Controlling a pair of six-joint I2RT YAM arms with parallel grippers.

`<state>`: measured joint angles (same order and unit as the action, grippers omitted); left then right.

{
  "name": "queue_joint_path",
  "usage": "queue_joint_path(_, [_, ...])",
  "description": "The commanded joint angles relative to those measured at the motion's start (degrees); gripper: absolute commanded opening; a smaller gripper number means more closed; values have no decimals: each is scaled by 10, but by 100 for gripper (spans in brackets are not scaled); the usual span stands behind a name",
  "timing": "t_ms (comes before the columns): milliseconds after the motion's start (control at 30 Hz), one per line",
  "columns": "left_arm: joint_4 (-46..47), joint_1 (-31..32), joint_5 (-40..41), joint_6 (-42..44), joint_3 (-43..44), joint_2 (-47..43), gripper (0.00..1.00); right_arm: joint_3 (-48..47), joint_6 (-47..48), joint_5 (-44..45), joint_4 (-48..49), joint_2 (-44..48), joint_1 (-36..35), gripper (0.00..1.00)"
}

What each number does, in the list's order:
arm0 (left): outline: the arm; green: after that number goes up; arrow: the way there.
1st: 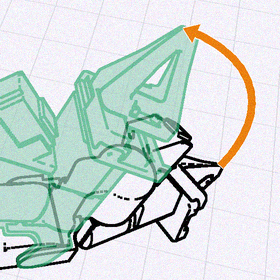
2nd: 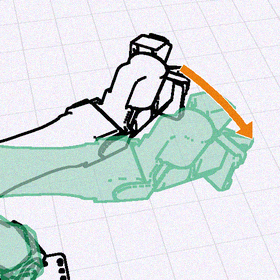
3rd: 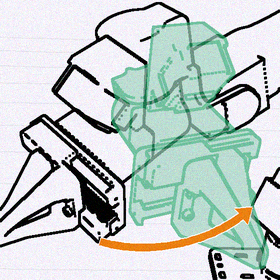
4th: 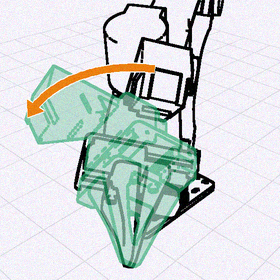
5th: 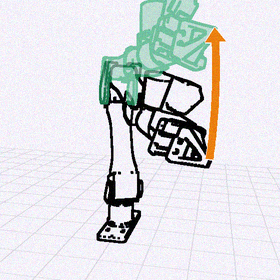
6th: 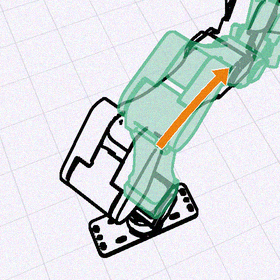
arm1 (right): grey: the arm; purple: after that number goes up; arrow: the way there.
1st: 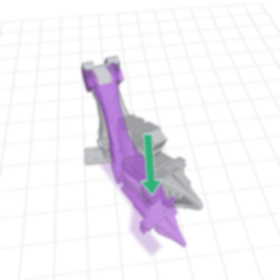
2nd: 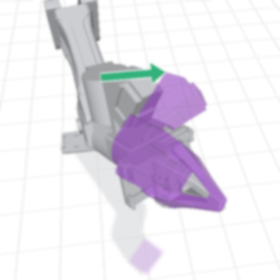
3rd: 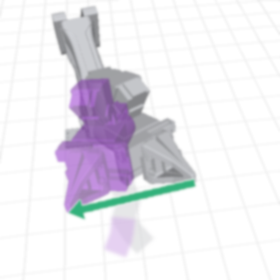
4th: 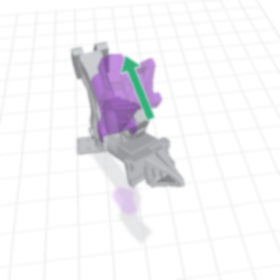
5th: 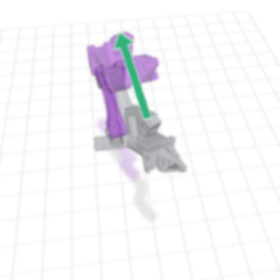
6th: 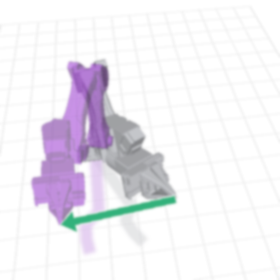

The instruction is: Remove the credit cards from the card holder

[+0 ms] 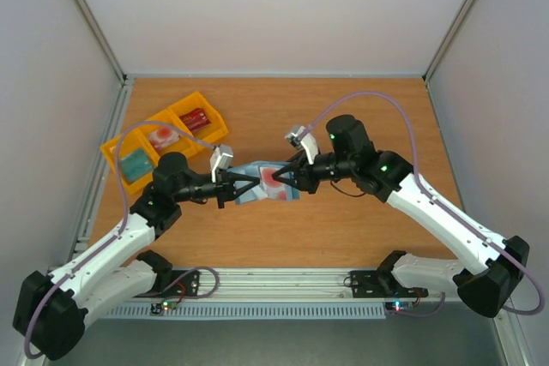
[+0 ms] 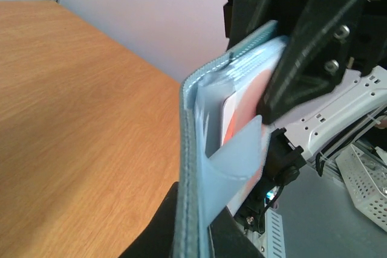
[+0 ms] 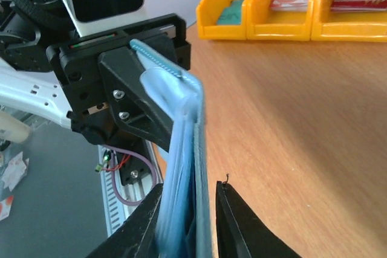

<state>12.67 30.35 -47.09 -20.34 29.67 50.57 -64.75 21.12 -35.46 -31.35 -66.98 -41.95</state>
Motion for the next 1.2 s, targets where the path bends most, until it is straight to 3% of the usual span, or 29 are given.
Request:
queue_joint_path(0, [30, 1, -22, 1, 14, -3, 0, 18, 17, -48, -5, 33, 38, 20])
queue_joint_path(233, [49, 1, -29, -2, 22, 10, 0, 41, 3, -96, 10, 15, 41, 17])
queue_joint_path(367, [58, 0, -24, -13, 28, 12, 0, 37, 1, -99, 1, 3, 41, 2])
queue_joint_path(533, [58, 1, -7, -16, 11, 4, 2, 49, -34, -95, 24, 27, 61, 1])
queue_joint_path(567, [50, 1, 9, -17, 5, 1, 18, 42, -37, -86, 13, 27, 64, 1])
queue_joint_path(600, [37, 1, 39, -17, -2, -8, 43, 33, -37, -71, -5, 24, 65, 1])
queue_joint_path(633, [21, -1, 75, -18, -9, -20, 61, 24, -39, -43, -21, 21, 65, 1])
queue_joint_path(700, [-10, -17, 133, -14, -23, -53, 76, 6, -56, 53, -68, 9, 66, 1])
queue_joint_path(867, [-100, -55, 198, 61, -15, -104, 71, -88, -112, 320, -236, -62, 66, 1])
queue_joint_path(967, [-110, -61, 170, 81, -15, -127, 60, -128, -127, 460, -283, -91, 47, 1])
queue_joint_path(1067, [-47, -59, 87, 12, -26, -126, 53, -174, -136, 527, -312, -125, -6, 1])
queue_joint_path(1167, [-4, -31, 71, -76, -19, -100, 52, -197, -146, 471, -290, -147, -36, 1])
